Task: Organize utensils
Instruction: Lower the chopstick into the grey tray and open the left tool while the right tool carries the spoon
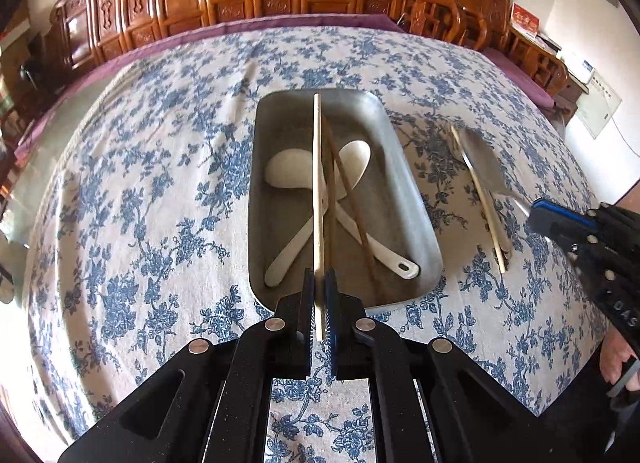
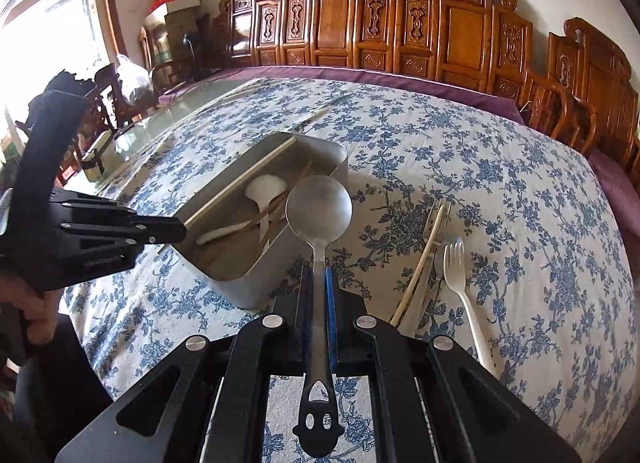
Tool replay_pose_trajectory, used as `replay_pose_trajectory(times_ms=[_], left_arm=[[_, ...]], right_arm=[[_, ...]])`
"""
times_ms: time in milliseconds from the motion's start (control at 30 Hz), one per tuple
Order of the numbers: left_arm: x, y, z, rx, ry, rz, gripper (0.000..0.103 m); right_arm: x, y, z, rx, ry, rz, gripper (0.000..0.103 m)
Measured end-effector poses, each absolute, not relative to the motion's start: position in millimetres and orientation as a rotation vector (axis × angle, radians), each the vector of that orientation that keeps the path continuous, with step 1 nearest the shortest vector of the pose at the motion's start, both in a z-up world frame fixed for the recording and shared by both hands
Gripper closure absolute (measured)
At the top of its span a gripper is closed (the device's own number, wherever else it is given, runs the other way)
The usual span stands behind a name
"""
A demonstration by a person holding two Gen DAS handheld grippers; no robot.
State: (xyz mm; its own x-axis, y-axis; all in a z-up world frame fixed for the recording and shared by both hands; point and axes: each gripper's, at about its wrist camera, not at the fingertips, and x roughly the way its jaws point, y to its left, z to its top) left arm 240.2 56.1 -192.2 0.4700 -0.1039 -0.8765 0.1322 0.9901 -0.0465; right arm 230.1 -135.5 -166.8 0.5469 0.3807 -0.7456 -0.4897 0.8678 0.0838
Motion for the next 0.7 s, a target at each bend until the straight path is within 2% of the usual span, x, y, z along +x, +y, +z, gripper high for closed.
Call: replay_pose_trajectory(times_ms=[700], left_arm=[[261, 70, -185, -0.009, 1.064, -0.150, 0.097]], right_arm=[[250, -110, -150, -0.183, 0.854, 0.519, 0.095]])
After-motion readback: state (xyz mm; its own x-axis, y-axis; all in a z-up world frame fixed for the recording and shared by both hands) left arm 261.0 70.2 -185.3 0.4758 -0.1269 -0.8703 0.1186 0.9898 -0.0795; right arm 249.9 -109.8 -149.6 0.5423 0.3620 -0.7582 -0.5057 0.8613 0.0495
